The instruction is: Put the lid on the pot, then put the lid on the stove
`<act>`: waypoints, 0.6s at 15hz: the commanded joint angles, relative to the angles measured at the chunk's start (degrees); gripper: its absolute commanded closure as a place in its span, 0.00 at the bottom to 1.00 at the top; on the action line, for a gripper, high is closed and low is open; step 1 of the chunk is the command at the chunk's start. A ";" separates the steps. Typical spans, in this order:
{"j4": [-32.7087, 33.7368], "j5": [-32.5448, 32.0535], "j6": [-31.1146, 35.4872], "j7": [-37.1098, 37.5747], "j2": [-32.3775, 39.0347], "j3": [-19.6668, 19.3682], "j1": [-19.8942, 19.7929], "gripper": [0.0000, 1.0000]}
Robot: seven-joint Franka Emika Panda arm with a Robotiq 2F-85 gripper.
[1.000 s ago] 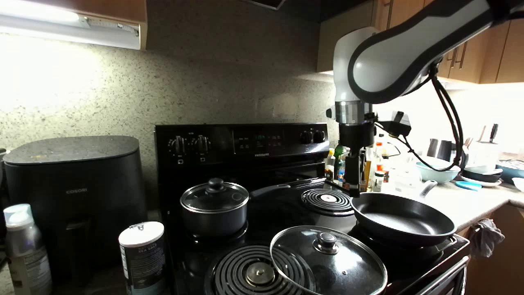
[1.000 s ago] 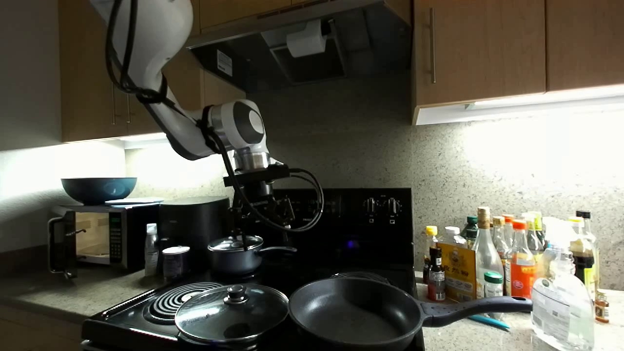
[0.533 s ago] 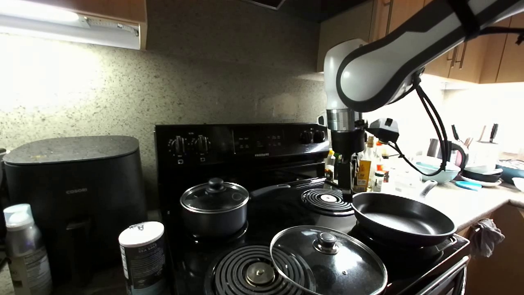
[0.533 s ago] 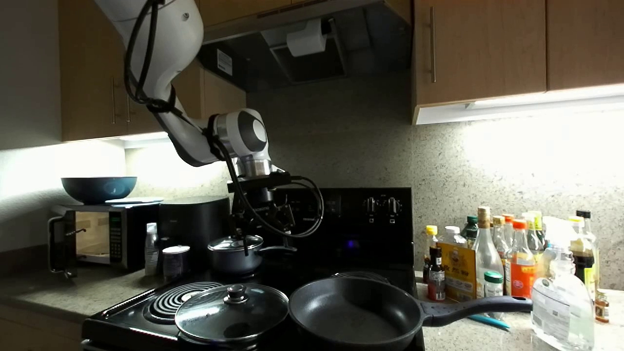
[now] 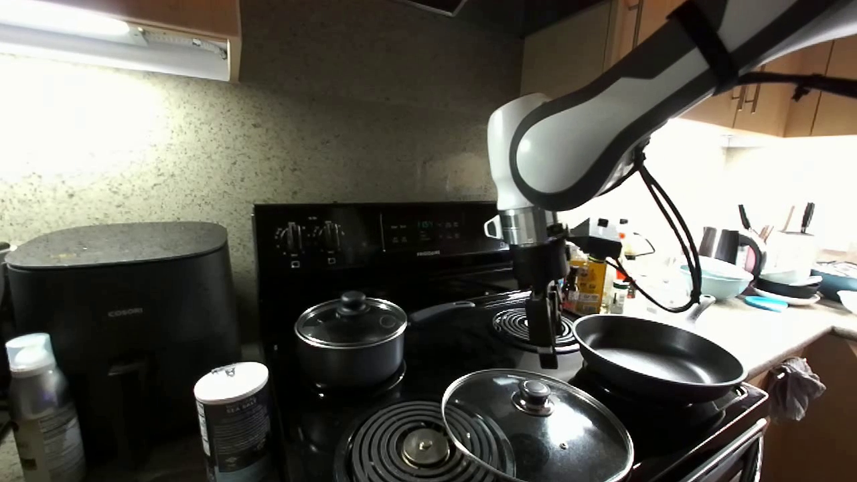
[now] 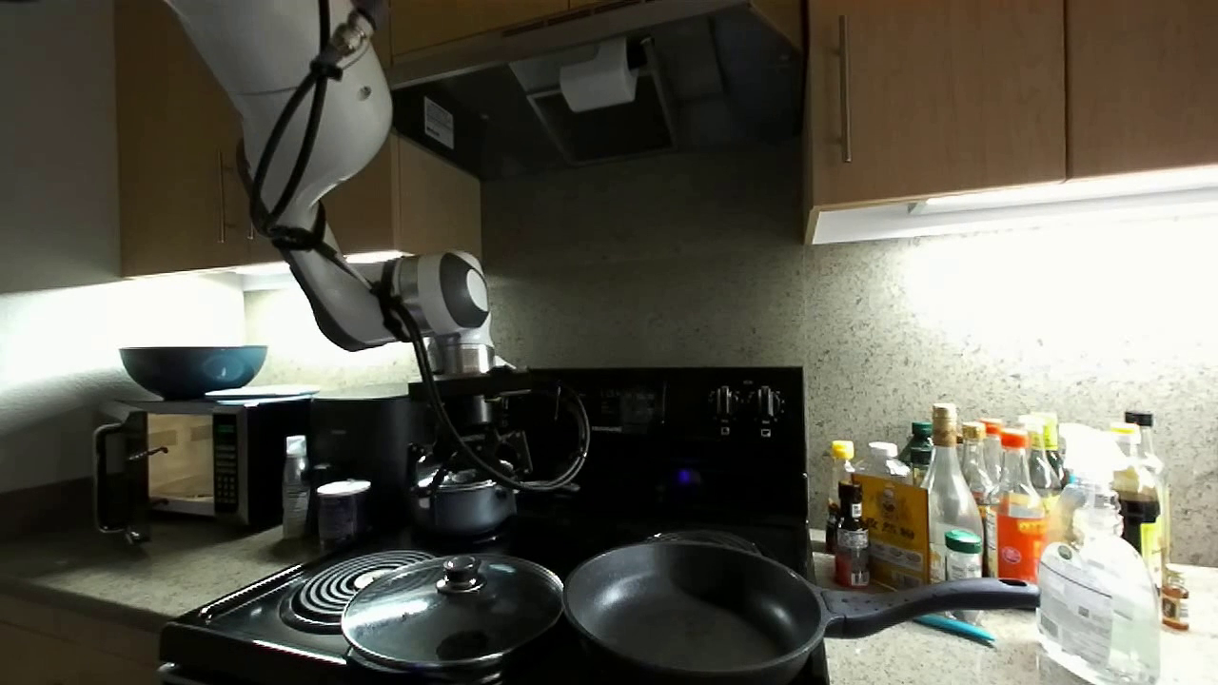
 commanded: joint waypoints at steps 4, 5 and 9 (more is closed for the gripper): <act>4.62 -0.18 -3.17 1.86 5.28 2.19 2.76 0.00; 4.74 -0.19 -3.16 1.87 5.56 2.25 2.89 0.00; 3.99 0.57 -2.68 1.51 5.60 1.77 1.94 0.00</act>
